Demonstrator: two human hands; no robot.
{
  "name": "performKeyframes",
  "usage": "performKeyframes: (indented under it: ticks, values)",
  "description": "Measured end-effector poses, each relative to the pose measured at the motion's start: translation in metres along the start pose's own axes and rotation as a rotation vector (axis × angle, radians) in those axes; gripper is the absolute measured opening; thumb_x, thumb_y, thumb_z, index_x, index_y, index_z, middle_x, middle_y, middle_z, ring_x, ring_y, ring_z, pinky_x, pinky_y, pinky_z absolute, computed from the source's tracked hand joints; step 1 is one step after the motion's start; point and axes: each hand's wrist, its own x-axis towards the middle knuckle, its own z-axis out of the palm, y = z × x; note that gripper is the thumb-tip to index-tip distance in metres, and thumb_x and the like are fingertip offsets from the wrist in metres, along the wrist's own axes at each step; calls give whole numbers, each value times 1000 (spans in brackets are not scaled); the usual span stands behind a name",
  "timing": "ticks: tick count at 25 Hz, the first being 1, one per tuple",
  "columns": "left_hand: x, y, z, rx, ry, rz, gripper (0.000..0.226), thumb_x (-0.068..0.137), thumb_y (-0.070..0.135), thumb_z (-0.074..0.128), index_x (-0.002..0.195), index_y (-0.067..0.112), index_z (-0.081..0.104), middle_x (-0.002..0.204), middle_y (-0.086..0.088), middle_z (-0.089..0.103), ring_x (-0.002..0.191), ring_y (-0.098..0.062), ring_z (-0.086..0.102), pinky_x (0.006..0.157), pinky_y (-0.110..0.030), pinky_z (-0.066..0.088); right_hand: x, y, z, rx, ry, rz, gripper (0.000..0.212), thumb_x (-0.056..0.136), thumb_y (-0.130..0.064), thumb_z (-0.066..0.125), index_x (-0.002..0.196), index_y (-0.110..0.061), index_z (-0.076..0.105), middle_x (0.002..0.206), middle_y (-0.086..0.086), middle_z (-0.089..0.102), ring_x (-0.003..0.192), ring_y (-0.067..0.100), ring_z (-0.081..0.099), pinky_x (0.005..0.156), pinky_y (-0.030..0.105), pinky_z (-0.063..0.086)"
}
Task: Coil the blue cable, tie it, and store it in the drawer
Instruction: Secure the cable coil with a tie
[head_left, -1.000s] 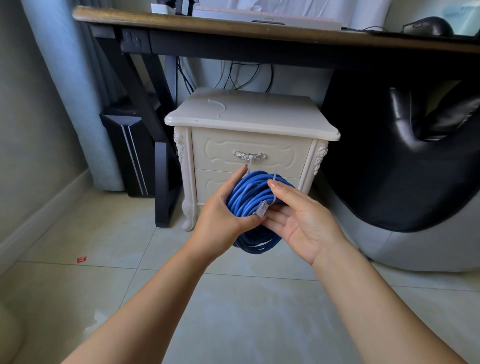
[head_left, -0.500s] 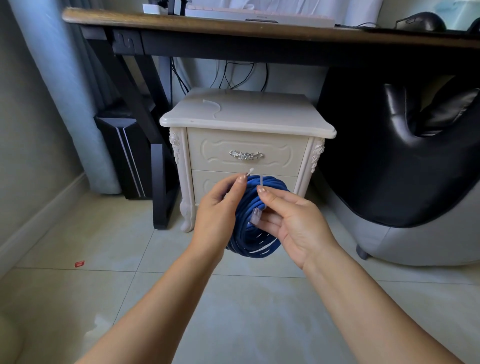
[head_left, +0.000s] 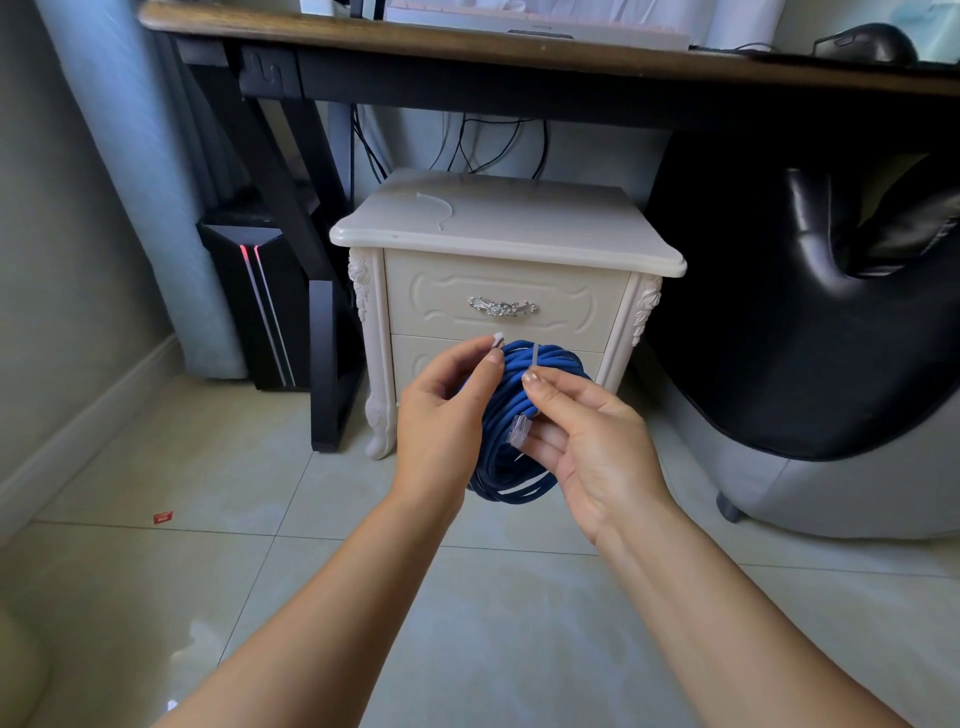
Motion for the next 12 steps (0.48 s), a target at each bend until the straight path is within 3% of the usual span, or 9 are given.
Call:
performKeyframes:
  ticks: [7, 12]
  values:
    - [0, 1, -2, 25, -31, 26, 16, 93, 11, 64, 101, 19, 75, 97, 2, 77, 96, -14, 71, 83, -27, 57, -2, -6, 0, -10, -26, 19, 6, 86, 0, 68, 90, -4, 70, 85, 14, 75, 77, 28, 73, 69, 37, 61]
    - [-3, 1, -1, 30, -65, 44, 17, 94, 8, 62, 100, 17, 75, 93, 5, 77, 92, -9, 72, 76, -21, 55, -2, -8, 0, -82, -32, 9, 8, 85, 3, 67, 91, 0, 71, 88, 17, 74, 83, 30, 72, 72, 38, 60]
